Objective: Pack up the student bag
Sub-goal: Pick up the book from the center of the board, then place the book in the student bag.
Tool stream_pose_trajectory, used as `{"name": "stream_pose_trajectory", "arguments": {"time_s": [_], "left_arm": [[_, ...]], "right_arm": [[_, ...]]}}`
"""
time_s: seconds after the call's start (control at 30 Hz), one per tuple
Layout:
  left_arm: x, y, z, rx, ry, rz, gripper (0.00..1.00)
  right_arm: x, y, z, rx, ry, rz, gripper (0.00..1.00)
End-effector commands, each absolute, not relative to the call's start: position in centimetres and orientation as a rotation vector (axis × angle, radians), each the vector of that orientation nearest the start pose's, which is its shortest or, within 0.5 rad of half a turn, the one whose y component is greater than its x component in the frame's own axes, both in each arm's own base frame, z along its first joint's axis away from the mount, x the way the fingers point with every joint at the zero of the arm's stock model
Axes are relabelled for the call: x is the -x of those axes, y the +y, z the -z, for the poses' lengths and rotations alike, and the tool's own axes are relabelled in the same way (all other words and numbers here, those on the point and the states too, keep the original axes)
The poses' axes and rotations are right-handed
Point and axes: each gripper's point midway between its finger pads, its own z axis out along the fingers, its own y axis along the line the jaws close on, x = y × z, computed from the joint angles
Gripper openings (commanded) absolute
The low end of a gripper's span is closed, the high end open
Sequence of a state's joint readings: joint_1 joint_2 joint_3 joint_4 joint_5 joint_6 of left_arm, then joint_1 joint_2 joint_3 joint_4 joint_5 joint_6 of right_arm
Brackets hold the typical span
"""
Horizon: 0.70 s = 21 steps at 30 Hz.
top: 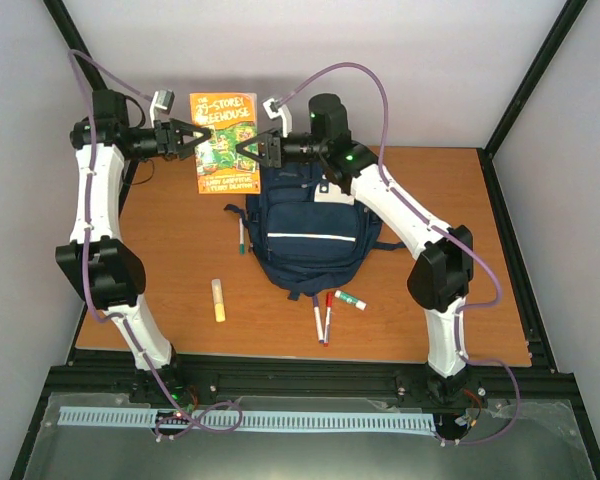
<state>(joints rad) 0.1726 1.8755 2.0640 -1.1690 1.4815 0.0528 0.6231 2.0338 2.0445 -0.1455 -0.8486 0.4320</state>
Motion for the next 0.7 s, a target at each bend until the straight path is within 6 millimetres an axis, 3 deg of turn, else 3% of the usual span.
{"name": "stream_pose_trajectory", "arguments": {"time_s": [0.0, 0.17, 0.3, 0.43, 0.67], "left_arm": [[-40.5, -10.1, -40.1, -0.419, 1.943, 1.540, 0.59], [-41.1, -9.4, -39.0, -0.435, 2.015, 1.334, 0.65], [-41.4, -8.6, -38.4, -0.503, 2.039, 1.108, 0.66], [-40.9, -9.1, -37.1, -0.648, 2.049, 0.839, 0.69], [-36.1, -16.2, -34.8, -1.061, 1.966, 0.694, 0.71]], "right_arm": [[-37.9, 42.0, -42.5, 0.864, 1.598, -1.379, 0.03], [-40.0, 38.1, -41.7, 0.877, 1.632, -1.084, 0.03], [-41.7, 32.6, -40.2, 0.858, 1.699, -0.889, 0.03], [-41.7, 26.5, -38.6, 0.877, 1.756, -0.735, 0.03], [-40.2, 17.8, -35.8, 0.852, 1.833, -0.561, 0.03]]}}
